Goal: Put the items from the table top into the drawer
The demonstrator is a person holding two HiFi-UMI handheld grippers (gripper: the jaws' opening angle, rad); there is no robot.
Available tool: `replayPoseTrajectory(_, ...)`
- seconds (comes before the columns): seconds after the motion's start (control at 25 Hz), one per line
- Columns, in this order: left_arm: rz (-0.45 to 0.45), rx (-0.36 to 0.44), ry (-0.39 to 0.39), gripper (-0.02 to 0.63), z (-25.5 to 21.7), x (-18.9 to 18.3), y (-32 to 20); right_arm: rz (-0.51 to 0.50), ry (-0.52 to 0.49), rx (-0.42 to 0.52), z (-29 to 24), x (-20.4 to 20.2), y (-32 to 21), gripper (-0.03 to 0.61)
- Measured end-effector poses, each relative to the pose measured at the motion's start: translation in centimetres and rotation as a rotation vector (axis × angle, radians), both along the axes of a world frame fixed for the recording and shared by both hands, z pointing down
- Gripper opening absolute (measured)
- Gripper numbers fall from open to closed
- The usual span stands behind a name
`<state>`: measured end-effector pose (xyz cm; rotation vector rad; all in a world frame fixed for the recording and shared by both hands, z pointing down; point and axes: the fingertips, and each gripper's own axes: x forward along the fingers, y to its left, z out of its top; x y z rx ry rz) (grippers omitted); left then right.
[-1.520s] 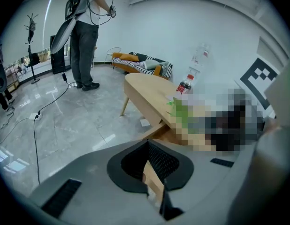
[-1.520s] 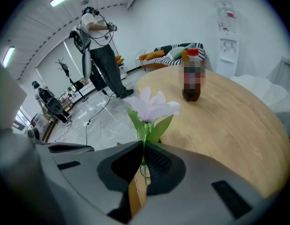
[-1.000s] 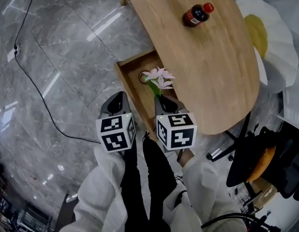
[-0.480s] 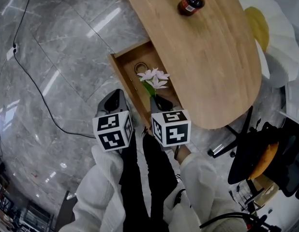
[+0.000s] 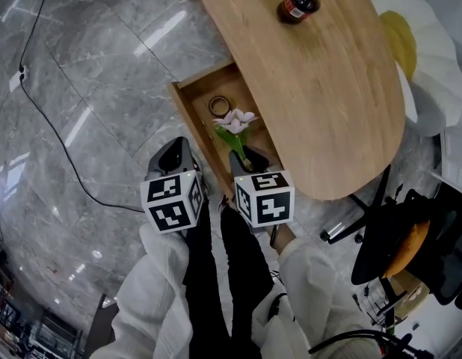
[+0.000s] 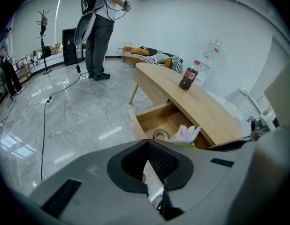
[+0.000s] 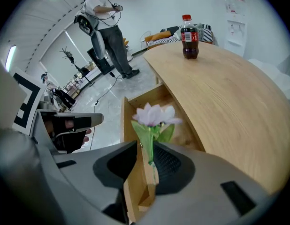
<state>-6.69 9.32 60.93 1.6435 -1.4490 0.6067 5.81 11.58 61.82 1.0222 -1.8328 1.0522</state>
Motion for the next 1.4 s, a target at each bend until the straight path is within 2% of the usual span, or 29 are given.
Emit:
replayPoseTrajectory(0.16,0.005,0.001,0.003,-0.006,0.1,0.0,-0.4,0.010,0.012,-0.009,0.2,0.3,-0.2,0.156)
replayPoseTrajectory(0.68,0.025,-0.005,0.005,-0.006,0.6,-0.7,-1.5,0.069,0.029,-0.026,0.5,1.0,-0.7,0.158)
replayPoseTrajectory(0.96,0.045,-0.001,0.011,-0.006,0.1,-0.7,-2.5,0.184,-0.005,0.013,-0.9,3.3,-2.7,0.153)
replayPoseTrajectory(1.24,0.085,0.010,0.019,-0.006,-1.1,0.2,-4.2,0.322,0.017,0.032,-2.4,6.7,-4.4,0.090)
replayPoseTrajectory(1.4,0.111,0.021,0.020,-0.006,-1.9,0.7,-5.6,0.356,0.015,0.075,-3.7,7.2,-5.8,0.069)
